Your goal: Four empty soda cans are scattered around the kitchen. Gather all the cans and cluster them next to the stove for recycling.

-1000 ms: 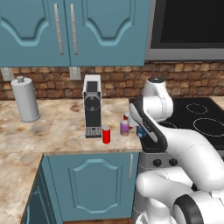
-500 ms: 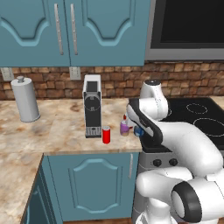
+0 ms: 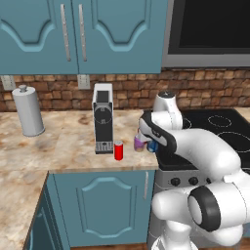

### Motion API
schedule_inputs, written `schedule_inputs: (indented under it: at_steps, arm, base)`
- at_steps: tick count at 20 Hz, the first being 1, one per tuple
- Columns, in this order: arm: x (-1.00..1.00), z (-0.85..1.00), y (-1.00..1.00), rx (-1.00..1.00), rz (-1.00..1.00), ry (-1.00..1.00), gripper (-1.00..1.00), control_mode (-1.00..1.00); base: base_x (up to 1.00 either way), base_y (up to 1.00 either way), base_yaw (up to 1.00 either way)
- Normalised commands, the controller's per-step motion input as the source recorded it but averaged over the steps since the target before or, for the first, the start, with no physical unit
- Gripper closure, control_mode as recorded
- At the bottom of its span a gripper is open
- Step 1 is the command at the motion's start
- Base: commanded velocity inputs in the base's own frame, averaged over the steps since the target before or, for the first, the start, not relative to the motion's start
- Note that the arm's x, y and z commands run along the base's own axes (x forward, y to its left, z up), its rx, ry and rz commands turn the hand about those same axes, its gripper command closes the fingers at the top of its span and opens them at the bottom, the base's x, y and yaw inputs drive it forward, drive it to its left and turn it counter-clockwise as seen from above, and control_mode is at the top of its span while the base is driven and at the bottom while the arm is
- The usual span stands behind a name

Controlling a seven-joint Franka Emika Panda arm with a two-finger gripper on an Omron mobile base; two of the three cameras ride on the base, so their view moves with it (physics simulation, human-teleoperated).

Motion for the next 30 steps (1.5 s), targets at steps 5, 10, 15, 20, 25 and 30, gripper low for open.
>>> schedule_inputs:
  at_steps: [5, 10, 15, 20, 25, 30]
  arm:
    - [0.23, -0.19, 0.0, 0.0, 0.0, 0.02, 1.0, -1.0]
    - [0.16, -0.18, 0.0, 0.0, 0.0, 0.02, 1.0, -1.0]
    - [0.2, -0.17, 0.0, 0.0, 0.0, 0.0, 1.0, -1.0]
    - [0.14, -0.13, 0.0, 0.0, 0.0, 0.0, 1.0, -1.0]
    - [0.11, -0.2, 0.0, 0.0, 0.0, 0.0, 1.0, -1.0]
    - [0.09, -0.19, 0.0, 0.0, 0.0, 0.0, 1.0, -1.0]
  base:
    - [0.0, 0.0, 0.0]
    - [0.0, 0.0, 0.0]
    - [0.0, 0.0, 0.0]
    - [0.0, 0.0, 0.0]
    - [0.0, 0.0, 0.0]
    - [0.0, 0.0, 0.0]
